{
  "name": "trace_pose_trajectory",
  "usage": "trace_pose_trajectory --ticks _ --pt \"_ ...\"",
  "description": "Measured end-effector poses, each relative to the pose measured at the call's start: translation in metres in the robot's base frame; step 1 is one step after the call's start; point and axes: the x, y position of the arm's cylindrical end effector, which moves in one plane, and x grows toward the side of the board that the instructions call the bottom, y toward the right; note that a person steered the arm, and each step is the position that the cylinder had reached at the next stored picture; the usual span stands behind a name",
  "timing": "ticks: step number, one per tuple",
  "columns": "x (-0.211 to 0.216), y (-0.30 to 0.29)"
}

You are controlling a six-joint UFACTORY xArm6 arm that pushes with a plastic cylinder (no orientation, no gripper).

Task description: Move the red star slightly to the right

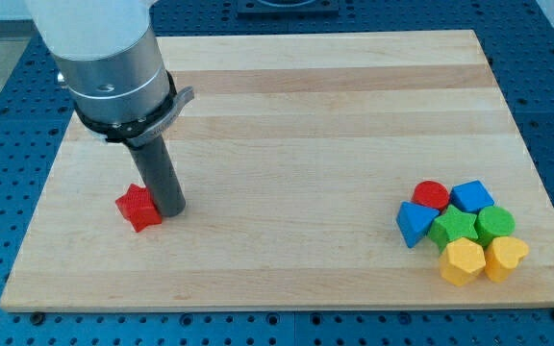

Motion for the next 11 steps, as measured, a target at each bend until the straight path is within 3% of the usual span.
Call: trace_pose_trajectory --ticks 2,3,4,5,6,8,9,11 --pt "-0.065 -0.046" --pt "-0.039 -0.089" --pt "-0.002 -0.092" --pt "0.015 -0.053" --pt "0.016 -0.024" --pt "-0.007 -0.085" --pt "-0.022 -0.065" --pt "0.04 0.039"
